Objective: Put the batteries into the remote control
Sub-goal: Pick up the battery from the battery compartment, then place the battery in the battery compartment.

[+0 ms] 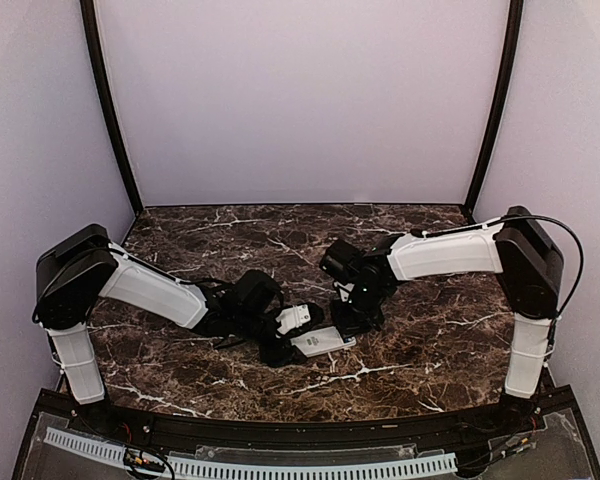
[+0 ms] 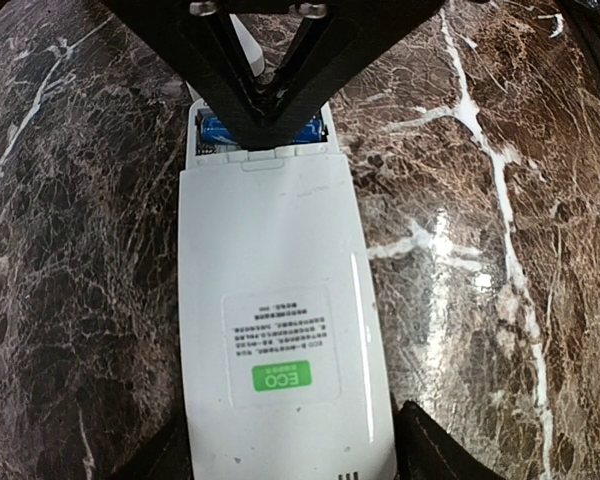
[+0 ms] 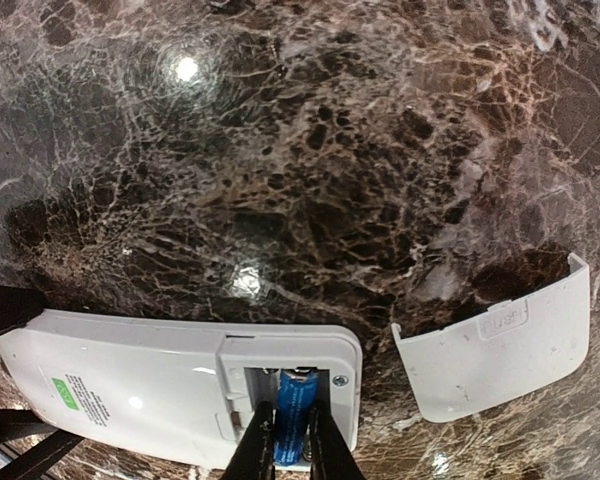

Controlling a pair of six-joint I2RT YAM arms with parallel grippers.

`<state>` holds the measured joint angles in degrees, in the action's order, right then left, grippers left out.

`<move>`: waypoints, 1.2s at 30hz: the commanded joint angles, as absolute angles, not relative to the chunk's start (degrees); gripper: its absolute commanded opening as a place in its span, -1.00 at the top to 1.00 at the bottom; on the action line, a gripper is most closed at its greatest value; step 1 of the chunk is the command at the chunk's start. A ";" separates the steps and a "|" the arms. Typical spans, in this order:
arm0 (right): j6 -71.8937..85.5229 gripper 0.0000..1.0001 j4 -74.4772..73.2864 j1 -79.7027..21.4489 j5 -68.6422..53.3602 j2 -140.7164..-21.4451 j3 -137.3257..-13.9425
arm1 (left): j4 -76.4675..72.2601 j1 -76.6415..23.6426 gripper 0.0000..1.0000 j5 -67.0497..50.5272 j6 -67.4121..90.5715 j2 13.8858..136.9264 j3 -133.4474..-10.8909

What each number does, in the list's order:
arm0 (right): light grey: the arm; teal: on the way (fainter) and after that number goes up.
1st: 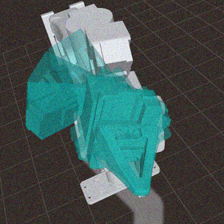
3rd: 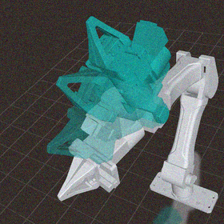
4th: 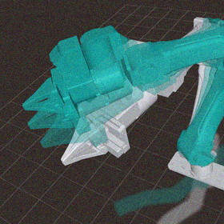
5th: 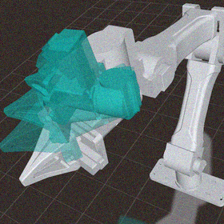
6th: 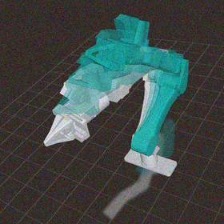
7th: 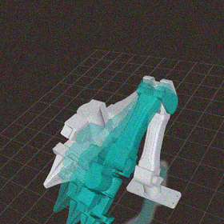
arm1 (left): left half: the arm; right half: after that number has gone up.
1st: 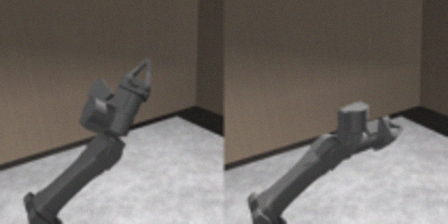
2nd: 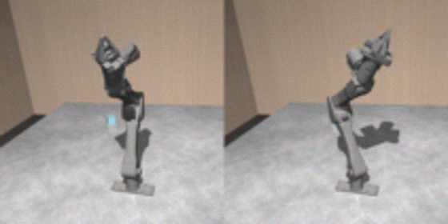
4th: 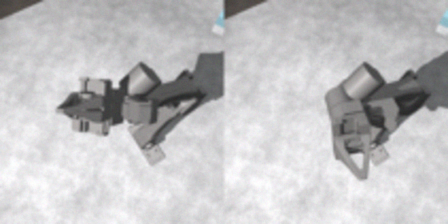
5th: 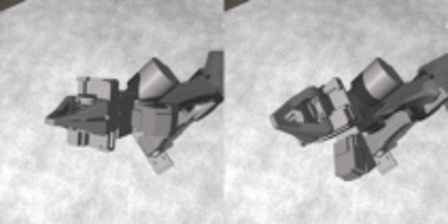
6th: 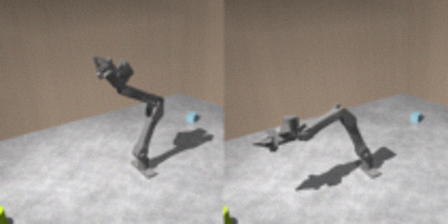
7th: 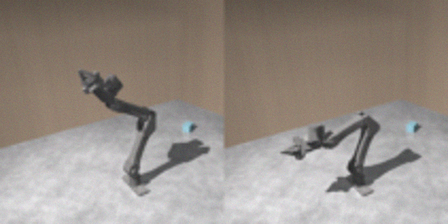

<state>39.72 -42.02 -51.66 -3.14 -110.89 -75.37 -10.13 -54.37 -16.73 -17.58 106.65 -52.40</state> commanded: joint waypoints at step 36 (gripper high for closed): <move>22.49 1.00 -64.32 -44.69 -20.19 -118.26 -88.85 | -4.99 -54.55 -0.30 -17.36 -17.73 107.80 -52.39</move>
<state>24.93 -59.94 -44.97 -19.55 -115.61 -86.06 -9.96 -54.37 -16.75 -17.61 106.67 -52.49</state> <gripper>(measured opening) 0.036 0.651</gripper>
